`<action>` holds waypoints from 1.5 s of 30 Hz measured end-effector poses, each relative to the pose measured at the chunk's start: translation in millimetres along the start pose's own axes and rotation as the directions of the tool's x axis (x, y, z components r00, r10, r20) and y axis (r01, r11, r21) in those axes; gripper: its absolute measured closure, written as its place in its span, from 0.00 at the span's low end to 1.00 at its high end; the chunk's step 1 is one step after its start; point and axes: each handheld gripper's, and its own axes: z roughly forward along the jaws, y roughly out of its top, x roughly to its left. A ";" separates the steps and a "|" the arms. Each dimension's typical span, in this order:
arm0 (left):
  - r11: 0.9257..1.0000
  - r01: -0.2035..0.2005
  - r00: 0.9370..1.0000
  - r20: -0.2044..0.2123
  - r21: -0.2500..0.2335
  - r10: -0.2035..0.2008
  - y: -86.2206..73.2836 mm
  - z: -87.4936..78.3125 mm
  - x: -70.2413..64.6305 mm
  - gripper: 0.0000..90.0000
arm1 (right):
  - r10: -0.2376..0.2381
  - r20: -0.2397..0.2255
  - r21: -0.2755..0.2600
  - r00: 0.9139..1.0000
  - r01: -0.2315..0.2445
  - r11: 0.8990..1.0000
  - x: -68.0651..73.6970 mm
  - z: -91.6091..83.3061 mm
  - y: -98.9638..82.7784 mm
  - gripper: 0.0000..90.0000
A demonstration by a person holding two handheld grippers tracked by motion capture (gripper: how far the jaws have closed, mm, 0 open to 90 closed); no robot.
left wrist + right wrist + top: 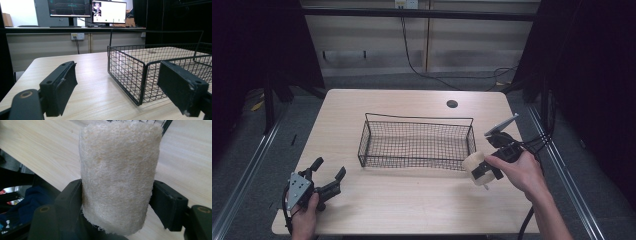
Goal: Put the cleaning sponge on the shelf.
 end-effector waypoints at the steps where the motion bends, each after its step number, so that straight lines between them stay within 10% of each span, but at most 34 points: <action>1: 1.000 0.000 1.000 0.001 -0.002 0.000 0.0 0.0 -0.1 0.17 | -0.008 -0.002 -0.006 1.000 0.008 1.000 4.8 -0.9 4.7 0.32; 45: 1.000 -0.004 1.000 -0.007 -0.005 0.004 0.0 -0.4 0.1 0.17 | -0.005 0.013 0.009 1.000 0.005 1.000 30.8 -19.7 83.3 0.32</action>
